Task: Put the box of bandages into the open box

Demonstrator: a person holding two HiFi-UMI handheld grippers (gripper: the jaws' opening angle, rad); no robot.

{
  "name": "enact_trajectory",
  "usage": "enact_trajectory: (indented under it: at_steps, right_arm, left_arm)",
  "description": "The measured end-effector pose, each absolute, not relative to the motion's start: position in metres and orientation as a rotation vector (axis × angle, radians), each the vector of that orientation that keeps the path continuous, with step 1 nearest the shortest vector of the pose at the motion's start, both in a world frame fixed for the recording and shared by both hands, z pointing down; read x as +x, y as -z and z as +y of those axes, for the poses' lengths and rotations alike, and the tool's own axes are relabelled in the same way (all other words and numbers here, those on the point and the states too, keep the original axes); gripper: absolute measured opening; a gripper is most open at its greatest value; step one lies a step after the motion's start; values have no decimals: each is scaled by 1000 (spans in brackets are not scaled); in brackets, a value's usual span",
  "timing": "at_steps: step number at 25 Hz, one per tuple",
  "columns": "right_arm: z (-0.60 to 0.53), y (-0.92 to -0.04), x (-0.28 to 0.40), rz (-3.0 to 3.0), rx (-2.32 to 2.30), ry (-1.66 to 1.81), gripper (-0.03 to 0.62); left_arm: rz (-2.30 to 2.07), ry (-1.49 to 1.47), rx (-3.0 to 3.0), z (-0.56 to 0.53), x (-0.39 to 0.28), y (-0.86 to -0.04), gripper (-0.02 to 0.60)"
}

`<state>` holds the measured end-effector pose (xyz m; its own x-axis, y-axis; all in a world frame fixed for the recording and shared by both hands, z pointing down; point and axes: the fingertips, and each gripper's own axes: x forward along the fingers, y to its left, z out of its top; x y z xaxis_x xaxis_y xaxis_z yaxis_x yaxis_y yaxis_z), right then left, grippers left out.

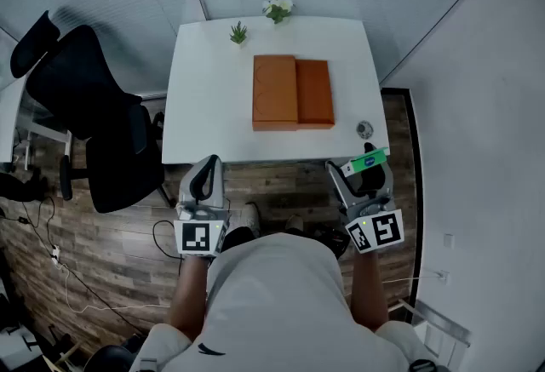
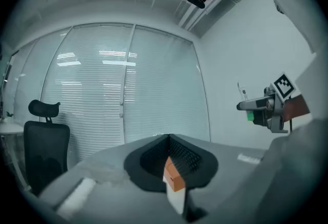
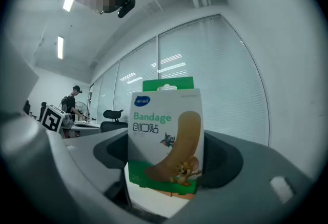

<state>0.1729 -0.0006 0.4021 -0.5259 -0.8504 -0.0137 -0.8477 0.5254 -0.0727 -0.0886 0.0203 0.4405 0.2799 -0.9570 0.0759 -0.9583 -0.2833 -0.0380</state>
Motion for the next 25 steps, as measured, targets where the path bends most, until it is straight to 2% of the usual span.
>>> enact_trajectory:
  at_steps: [25]
  right_arm:
    - [0,-397,165,2676,-1498,109,374]
  left_arm:
    - [-1850,-149,2534,20,-95,-444,5]
